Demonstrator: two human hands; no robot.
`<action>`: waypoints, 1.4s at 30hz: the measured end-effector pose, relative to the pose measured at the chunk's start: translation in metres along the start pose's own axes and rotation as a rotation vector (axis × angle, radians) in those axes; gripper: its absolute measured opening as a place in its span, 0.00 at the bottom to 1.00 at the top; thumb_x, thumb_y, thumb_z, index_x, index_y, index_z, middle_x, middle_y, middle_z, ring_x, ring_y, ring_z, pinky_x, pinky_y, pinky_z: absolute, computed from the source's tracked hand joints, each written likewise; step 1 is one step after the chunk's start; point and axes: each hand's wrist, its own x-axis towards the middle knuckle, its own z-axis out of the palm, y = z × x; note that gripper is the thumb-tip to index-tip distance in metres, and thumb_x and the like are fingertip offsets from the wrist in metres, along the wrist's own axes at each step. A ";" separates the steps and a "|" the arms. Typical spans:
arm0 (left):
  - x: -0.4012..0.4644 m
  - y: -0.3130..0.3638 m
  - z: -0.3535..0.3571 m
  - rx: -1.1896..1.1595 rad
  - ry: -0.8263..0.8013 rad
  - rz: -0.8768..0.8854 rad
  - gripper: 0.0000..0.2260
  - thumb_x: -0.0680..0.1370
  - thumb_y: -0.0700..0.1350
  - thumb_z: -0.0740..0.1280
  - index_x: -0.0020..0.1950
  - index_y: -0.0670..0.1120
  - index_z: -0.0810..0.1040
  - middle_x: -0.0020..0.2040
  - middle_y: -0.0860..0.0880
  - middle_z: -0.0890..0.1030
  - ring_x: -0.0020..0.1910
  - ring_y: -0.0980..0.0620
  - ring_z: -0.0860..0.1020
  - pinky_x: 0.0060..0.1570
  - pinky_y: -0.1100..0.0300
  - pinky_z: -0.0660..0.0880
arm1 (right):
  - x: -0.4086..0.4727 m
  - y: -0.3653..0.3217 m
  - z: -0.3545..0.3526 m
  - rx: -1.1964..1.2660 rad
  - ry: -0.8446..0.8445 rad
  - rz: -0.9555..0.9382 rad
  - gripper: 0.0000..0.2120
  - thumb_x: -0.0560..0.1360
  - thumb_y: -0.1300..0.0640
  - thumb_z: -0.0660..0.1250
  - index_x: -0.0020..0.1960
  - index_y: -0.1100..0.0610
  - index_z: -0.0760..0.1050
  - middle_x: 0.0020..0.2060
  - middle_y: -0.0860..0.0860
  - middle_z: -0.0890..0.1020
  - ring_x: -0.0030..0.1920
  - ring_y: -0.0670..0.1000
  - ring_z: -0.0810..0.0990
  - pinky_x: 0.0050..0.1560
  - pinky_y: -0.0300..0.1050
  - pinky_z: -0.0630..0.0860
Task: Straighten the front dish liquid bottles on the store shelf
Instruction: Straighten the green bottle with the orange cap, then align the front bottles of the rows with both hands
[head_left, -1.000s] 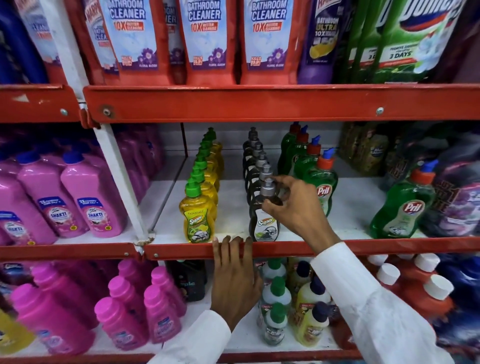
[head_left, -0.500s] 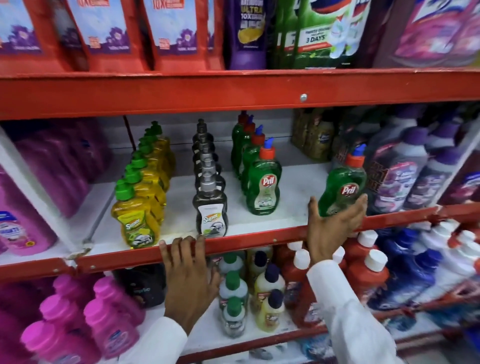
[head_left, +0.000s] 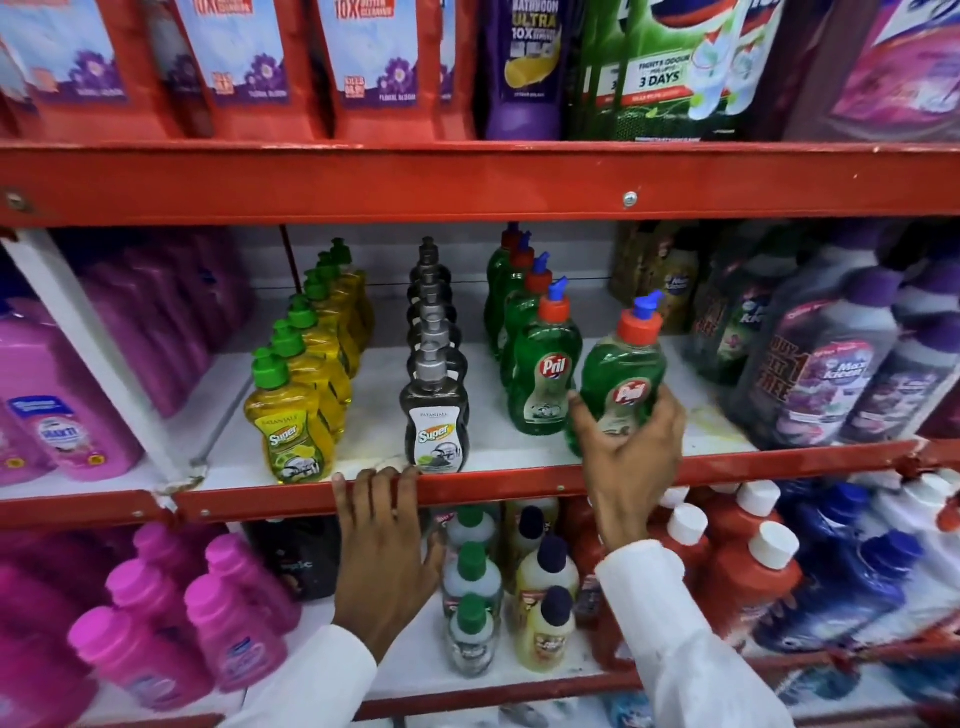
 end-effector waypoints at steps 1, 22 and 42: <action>0.000 0.000 0.000 -0.006 0.004 0.005 0.29 0.71 0.55 0.69 0.67 0.43 0.69 0.60 0.39 0.74 0.63 0.34 0.71 0.73 0.30 0.58 | -0.005 -0.005 0.006 -0.006 -0.036 -0.007 0.38 0.64 0.40 0.78 0.67 0.59 0.71 0.60 0.56 0.77 0.60 0.54 0.76 0.56 0.41 0.68; 0.008 0.072 -0.034 -0.698 0.072 0.040 0.17 0.79 0.44 0.63 0.68 0.48 0.75 0.64 0.48 0.81 0.61 0.54 0.77 0.66 0.64 0.71 | -0.008 0.030 -0.020 0.010 -0.621 -0.182 0.28 0.76 0.53 0.66 0.74 0.56 0.65 0.68 0.50 0.75 0.68 0.52 0.75 0.68 0.51 0.72; 0.083 0.085 -0.004 -0.961 -0.106 -0.127 0.20 0.77 0.43 0.73 0.68 0.45 0.76 0.61 0.48 0.84 0.55 0.61 0.81 0.56 0.68 0.78 | 0.024 0.045 -0.016 -0.041 -0.769 -0.218 0.16 0.79 0.56 0.64 0.67 0.56 0.72 0.59 0.51 0.82 0.59 0.50 0.80 0.61 0.48 0.77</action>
